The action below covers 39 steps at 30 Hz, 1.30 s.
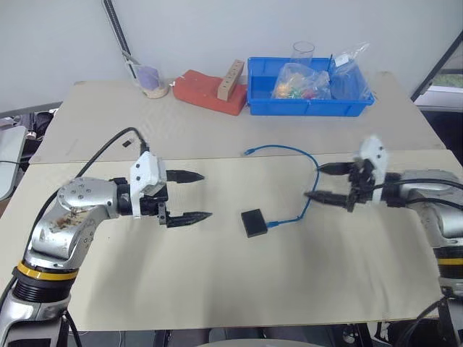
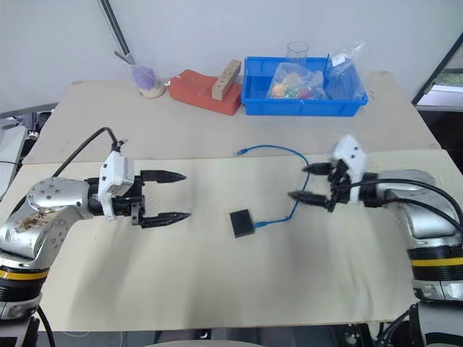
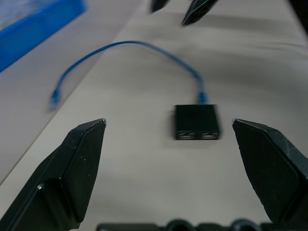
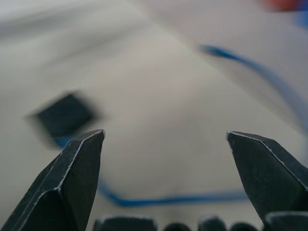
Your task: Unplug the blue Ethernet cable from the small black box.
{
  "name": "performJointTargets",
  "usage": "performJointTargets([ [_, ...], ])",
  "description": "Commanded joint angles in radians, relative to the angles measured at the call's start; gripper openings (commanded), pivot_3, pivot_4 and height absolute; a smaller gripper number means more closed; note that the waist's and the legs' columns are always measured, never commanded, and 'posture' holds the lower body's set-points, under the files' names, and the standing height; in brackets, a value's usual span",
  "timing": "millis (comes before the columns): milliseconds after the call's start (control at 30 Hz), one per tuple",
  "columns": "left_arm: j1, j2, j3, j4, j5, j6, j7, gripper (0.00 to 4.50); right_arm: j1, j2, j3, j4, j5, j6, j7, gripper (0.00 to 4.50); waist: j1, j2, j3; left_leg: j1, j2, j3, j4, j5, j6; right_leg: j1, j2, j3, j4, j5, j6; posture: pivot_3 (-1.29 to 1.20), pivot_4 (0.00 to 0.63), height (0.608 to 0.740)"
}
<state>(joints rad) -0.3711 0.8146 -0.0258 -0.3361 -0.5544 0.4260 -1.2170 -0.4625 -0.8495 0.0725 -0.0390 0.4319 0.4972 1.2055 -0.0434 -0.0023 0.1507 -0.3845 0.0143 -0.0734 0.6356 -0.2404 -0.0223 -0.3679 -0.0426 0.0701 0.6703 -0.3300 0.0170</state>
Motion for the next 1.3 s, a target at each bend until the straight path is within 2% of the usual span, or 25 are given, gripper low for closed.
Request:
performJointTargets([
  [33,-0.045,0.028,-0.028,-0.049,-0.023,-0.006,-0.084,4.47,-0.033,0.028,0.076,-0.032,-0.027,-0.030,0.062,4.50,0.001,0.000,0.000,0.000,0.000,0.000,0.000,0.000,0.000,0.000,0.000,0.000,0.000,0.000,0.000,0.00,0.150,0.740],
  [233,-0.063,0.049,-0.035,-0.082,-0.017,-0.016,-0.141,4.47,-0.036,0.064,0.159,0.069,-0.127,-0.183,0.123,4.50,0.006,0.000,0.000,-0.002,0.000,-0.001,0.004,0.000,0.000,0.000,0.000,-0.001,0.000,0.000,0.000,0.00,0.150,0.740],
  [433,-0.044,0.041,-0.023,-0.150,-0.045,0.015,-0.113,4.47,-0.067,0.115,0.211,0.251,-0.230,-0.330,0.156,4.50,0.002,0.000,0.000,-0.002,0.000,-0.001,0.005,0.000,0.000,0.000,0.000,-0.001,0.001,0.000,0.000,0.00,0.150,0.740],
  [600,-0.016,0.049,-0.013,-0.175,-0.052,0.017,-0.095,4.47,-0.110,0.164,0.219,0.359,-0.254,-0.376,0.184,4.50,-0.004,0.000,0.000,0.000,0.001,-0.001,0.005,0.000,0.000,0.000,0.001,-0.001,0.002,0.000,0.000,0.00,0.150,0.740],
  [700,-0.011,0.054,-0.009,-0.180,-0.059,0.022,-0.095,4.50,-0.117,0.173,0.221,0.376,-0.255,-0.385,0.212,3.69,-0.002,0.000,0.000,0.000,0.001,-0.001,0.005,0.000,0.001,0.000,0.001,-0.001,0.003,0.000,0.000,0.00,0.150,0.740],
  [1033,0.009,0.071,-0.010,-0.150,-0.053,0.027,-0.101,4.50,-0.099,0.181,0.193,0.329,-0.243,-0.384,0.211,0.17,0.001,0.000,0.000,0.000,0.000,-0.001,0.005,0.000,0.001,0.000,0.001,-0.001,0.002,0.000,0.000,0.00,0.150,0.740],
  [1067,0.005,0.063,-0.001,-0.138,-0.070,0.057,-0.079,4.50,-0.098,0.175,0.176,0.296,-0.230,-0.372,0.201,0.04,0.001,0.000,0.000,0.000,0.000,-0.001,0.005,0.000,0.001,0.000,0.001,-0.001,0.002,0.000,0.000,0.00,0.150,0.740],
  [1200,-0.012,0.041,0.034,-0.087,-0.127,0.156,-0.004,4.50,-0.102,0.163,0.117,0.182,-0.206,-0.355,0.156,0.04,0.001,0.000,0.000,-0.001,0.000,-0.002,0.006,0.000,0.001,0.000,0.001,-0.001,0.003,0.000,0.000,0.00,0.150,0.740],
  [1300,-0.055,-0.010,0.119,0.026,-0.274,0.362,0.133,4.50,-0.107,0.151,0.067,0.088,-0.290,-0.555,0.043,0.04,0.002,0.000,0.001,-0.001,0.000,-0.002,0.006,0.000,0.001,0.000,0.001,-0.001,0.004,0.000,0.000,0.00,0.150,0.740],
])
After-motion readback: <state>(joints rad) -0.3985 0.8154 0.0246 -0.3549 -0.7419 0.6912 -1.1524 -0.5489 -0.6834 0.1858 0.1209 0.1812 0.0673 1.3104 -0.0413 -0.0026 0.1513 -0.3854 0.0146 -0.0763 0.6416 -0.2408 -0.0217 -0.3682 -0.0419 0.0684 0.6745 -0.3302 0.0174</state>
